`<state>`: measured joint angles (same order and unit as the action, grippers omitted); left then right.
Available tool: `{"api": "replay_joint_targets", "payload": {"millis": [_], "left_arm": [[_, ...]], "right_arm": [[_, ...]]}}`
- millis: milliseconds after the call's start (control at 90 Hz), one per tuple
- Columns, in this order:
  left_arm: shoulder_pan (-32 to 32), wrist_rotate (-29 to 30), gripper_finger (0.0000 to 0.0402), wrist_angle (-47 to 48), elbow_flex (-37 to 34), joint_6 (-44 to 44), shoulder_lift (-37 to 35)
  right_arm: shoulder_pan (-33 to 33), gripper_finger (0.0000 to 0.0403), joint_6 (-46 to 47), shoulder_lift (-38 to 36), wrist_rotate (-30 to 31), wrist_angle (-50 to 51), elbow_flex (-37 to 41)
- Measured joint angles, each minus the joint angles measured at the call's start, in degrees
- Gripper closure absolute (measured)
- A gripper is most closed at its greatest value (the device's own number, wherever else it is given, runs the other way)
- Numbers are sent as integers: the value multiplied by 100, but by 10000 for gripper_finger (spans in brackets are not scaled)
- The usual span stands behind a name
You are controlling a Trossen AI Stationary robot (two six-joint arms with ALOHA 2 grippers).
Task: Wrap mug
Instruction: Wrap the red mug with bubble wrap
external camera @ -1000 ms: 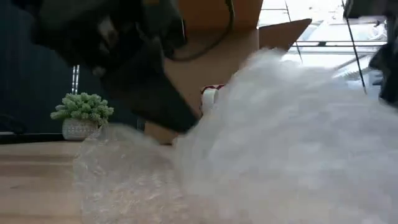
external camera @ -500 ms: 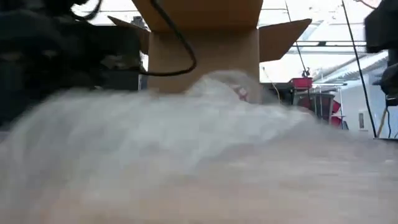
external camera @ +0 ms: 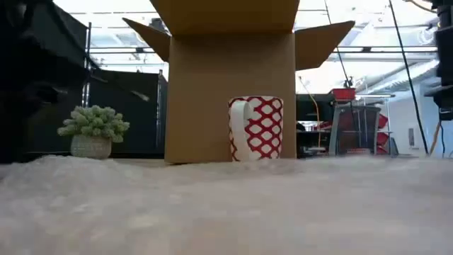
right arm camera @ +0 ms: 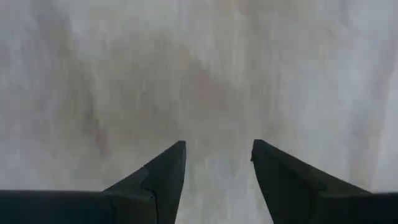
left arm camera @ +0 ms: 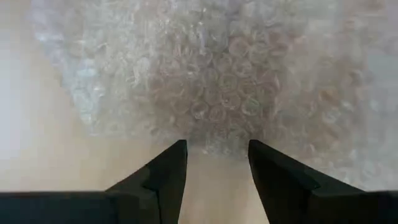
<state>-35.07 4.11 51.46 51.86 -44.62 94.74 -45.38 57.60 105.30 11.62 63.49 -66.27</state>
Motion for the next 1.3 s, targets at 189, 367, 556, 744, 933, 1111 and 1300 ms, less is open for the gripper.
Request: {"api": "replay_joint_targets", "payload": {"millis": [189,367,556,744,933,1111,1300], "left_arm": [[-62,-1,240,272,44,-11,-43],[-222,295,240,321,293,-9,-467],[-456,1269,240,-68,408,-57,-1273],[-561,2004,240,-461,392,-1,-1656],[-557,2588,240,-488,387,-1,-1681],[-557,2673,240,-635,387,33,-1681],[-557,2875,240,-719,387,9,-1681]], "right_arm": [[193,232,49,-309,395,33,-157],[245,232,138,-911,1344,-419,-344],[560,232,-993,-1316,2014,-1640,-360],[1233,228,-3135,-1153,2129,-2879,-360],[2128,204,-4024,-1102,1884,-3080,-358],[2891,185,-4239,-1099,1116,-3138,-358],[3311,182,-4585,-915,23,-3244,-358]]}}
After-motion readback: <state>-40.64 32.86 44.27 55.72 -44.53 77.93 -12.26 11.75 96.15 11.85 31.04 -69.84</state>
